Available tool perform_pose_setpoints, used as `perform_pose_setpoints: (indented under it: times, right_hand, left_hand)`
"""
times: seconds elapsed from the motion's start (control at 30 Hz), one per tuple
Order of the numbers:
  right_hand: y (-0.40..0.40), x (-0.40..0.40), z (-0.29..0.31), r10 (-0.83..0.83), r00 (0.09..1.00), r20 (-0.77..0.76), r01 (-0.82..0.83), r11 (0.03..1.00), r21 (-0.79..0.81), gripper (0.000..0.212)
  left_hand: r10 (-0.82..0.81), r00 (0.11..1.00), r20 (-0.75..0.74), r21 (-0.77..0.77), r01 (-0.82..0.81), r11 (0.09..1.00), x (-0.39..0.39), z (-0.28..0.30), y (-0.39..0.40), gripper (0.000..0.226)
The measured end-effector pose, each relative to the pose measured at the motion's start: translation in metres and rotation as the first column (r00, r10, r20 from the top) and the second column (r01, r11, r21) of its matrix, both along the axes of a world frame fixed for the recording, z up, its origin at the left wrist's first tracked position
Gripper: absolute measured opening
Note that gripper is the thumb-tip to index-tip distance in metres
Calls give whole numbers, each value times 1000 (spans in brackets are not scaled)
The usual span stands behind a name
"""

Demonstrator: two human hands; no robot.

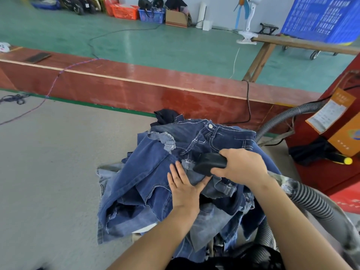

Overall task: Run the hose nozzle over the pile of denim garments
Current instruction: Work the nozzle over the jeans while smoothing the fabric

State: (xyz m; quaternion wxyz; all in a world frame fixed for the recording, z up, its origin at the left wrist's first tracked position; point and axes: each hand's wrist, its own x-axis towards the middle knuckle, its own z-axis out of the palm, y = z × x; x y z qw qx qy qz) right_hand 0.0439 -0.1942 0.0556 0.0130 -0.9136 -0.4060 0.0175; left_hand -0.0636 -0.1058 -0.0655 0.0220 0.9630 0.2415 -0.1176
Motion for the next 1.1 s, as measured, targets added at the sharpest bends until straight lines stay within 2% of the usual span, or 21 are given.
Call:
perform_pose_setpoints:
  times: [0.13, 0.33, 0.4, 0.5, 0.7, 0.83, 0.97, 1.03, 1.1]
  right_hand:
    - [15, -13, -6, 8, 999, 39, -12, 997, 81, 33]
    - [0, -4, 26, -67, 991, -114, 101, 940, 326, 34]
    - [-10, -1, 32, -81, 991, -106, 109, 949, 295, 33]
    - [-18, -4, 28, -79, 995, -61, 87, 987, 135, 31]
    - [-11, -6, 6, -15, 1000, -1, 15, 1000, -23, 35]
    - [7, -11, -3, 10, 998, 57, -10, 1000, -1, 35]
    - [23, -23, -11, 29, 995, 92, -33, 999, 39, 36]
    - [27, -27, -11, 20, 997, 70, -27, 995, 93, 37]
    - [26, -26, -3, -19, 1000, -13, 22, 978, 209, 35]
  left_hand:
    - [-3, 1000, -3, 4, 3, 1000, -1, 4, 1, 117]
    - [-4, 1000, 24, 0, 4, 1000, -1, 5, 1, 120]
    - [-5, 1000, 31, 3, 5, 1000, -2, 5, 0, 120]
    - [-12, 1000, 24, 9, 12, 1000, -2, 4, -1, 122]
    - [-1, 1000, -3, -32, 1, 999, 0, -2, 2, 96]
    - [-4, 1000, -23, -18, 3, 1000, 1, -1, 2, 103]
    - [3, 1000, -10, -21, -3, 1000, -1, 0, 3, 94]
    - [8, 1000, -2, -16, -8, 1000, -1, 1, 2, 93]
    - [22, 1000, 12, -4, -22, 1000, -2, 2, 1, 101]
